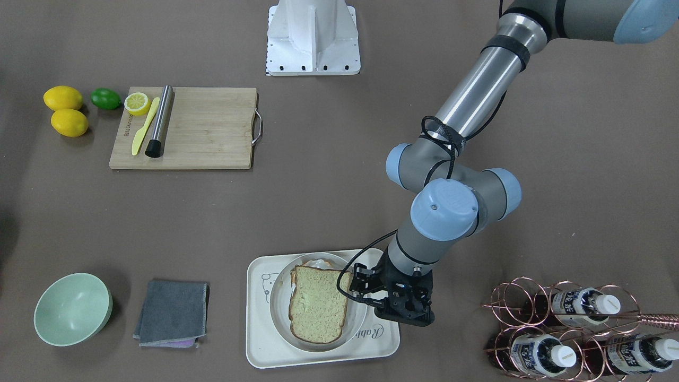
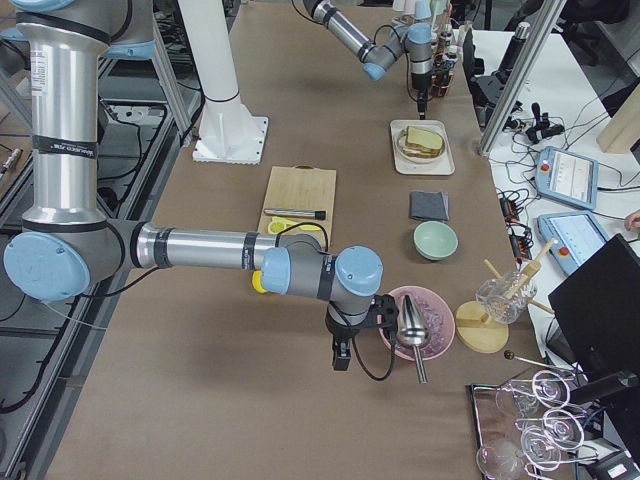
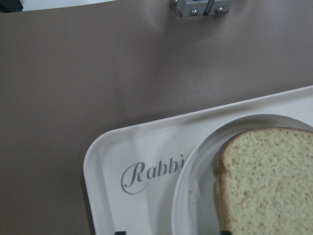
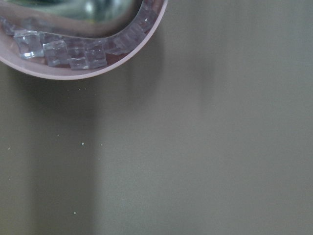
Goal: Make sandwich and place on tray
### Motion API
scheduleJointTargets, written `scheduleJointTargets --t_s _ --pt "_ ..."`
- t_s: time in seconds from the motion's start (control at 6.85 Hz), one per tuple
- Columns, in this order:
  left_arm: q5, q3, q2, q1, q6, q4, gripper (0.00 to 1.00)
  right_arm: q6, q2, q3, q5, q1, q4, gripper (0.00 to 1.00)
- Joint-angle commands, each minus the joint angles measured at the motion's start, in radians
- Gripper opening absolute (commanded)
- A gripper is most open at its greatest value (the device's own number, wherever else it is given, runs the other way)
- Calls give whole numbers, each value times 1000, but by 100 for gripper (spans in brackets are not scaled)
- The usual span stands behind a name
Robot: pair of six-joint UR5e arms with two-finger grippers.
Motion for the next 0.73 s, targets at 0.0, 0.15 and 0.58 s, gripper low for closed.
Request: scheduleJointTargets --t_s 0.0,0.15,0.58 --pt "-10 -464 235 1 -36 238 98 1 0 -3 2 0 0 100" --pt "-10 -693 338 4 -36 402 98 -1 0 -2 2 0 0 100" --pt "-11 -1158 679 -85 119 675 98 1 0 -3 2 0 0 100"
